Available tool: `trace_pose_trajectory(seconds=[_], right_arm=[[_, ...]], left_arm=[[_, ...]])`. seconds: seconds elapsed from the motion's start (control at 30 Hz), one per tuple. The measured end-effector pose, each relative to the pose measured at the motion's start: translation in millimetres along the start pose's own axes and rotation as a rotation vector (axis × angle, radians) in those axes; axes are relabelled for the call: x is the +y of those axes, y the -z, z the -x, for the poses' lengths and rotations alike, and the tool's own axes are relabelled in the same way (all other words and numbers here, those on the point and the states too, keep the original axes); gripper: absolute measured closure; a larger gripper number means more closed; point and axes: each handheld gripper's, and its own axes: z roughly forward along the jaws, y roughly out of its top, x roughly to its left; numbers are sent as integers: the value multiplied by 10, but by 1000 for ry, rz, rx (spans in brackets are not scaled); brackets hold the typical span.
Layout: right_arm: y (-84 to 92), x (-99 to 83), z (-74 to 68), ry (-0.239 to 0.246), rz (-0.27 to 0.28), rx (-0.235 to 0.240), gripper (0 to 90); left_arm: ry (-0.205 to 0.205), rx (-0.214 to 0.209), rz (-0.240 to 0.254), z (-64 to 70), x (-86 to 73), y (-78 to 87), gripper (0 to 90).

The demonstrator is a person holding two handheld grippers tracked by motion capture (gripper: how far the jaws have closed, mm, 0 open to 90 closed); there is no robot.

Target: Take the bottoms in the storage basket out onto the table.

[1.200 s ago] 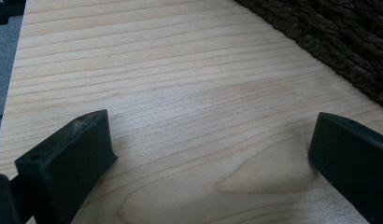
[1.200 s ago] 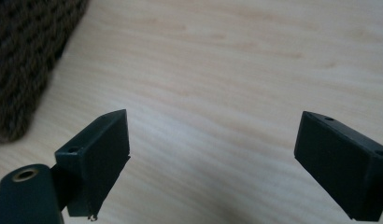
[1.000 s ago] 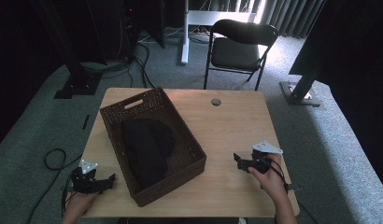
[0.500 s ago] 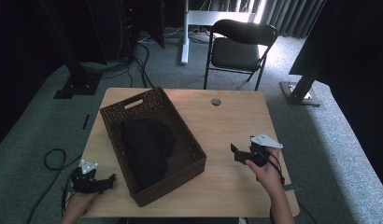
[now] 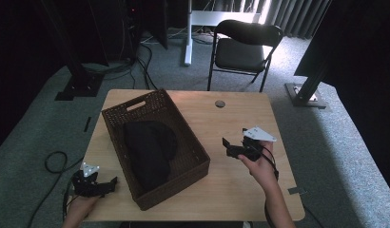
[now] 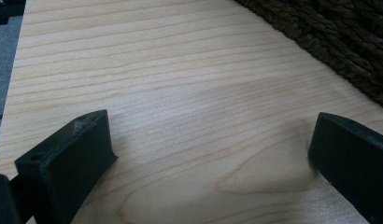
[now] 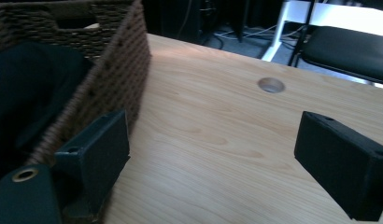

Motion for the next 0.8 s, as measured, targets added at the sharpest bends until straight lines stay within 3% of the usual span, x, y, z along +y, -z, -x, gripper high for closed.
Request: trace_pose_trajectory(seconds=[0.17,0.2,0.5,0.63,0.73,0.8], right_arm=[[-36,55,-63,10,0,14,101],[-75,126,-114,5,25,23,101],[-192,281,-266,19,53,39,101],[-265,342,-416,74,57,10,127],[-284,353,-445,76,60,10,128],[-353,411,-577,102,66,16,128]], left_arm=[[2,0,1,1,0,-1,0],[2,0,2,1,0,-1,0],[0,1,1,0,0,-1,0],[-3,0,0,-2,0,0,0],[-2,0,0,-2,0,0,0],[-2,0,0,-2,0,0,0]])
